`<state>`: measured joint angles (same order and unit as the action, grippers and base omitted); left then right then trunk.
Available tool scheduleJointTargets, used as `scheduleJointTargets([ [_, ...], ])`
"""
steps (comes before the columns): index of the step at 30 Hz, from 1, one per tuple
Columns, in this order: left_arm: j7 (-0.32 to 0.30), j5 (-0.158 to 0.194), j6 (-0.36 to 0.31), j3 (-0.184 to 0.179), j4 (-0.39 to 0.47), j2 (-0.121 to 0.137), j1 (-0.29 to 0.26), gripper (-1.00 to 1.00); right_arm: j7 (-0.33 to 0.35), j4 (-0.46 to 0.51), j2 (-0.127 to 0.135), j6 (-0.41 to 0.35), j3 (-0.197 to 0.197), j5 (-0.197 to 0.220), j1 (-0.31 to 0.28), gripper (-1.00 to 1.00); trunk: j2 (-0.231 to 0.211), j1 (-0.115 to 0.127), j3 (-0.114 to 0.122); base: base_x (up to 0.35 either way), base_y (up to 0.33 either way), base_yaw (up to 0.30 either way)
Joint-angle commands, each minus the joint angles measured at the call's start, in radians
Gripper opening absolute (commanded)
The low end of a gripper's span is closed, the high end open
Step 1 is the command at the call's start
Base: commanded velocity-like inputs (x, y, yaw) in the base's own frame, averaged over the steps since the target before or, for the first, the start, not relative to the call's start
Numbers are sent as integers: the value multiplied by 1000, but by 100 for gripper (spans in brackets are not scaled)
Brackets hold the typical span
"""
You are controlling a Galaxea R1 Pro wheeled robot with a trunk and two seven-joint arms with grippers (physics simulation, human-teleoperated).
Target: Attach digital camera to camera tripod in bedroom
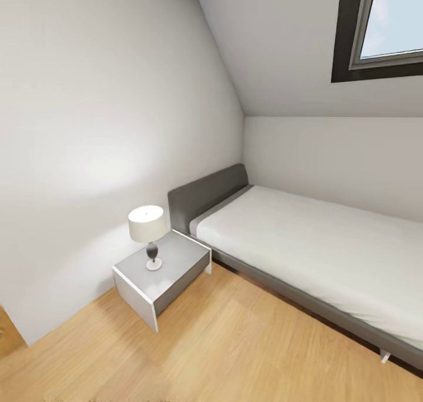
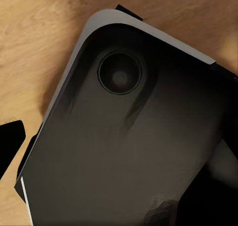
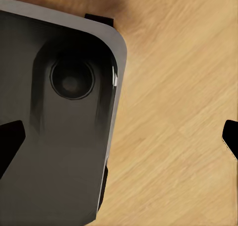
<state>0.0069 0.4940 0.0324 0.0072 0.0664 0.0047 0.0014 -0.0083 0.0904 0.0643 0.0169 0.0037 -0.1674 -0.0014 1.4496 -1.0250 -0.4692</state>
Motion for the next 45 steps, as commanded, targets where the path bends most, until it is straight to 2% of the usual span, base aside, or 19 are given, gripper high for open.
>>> scheduleJointTargets([
  [1, 1, 1, 1, 0, 1, 0, 0, 100, -1, 0, 0, 2, 0, -7, 0, 100, 0, 0, -1, 0, 0, 270],
  [45, 1, 1, 2, 0, 1, -1, 0, 100, -1, 0, 0, 2, 1, -7, 0, 100, 0, 0, -1, 0, 0, 270],
])
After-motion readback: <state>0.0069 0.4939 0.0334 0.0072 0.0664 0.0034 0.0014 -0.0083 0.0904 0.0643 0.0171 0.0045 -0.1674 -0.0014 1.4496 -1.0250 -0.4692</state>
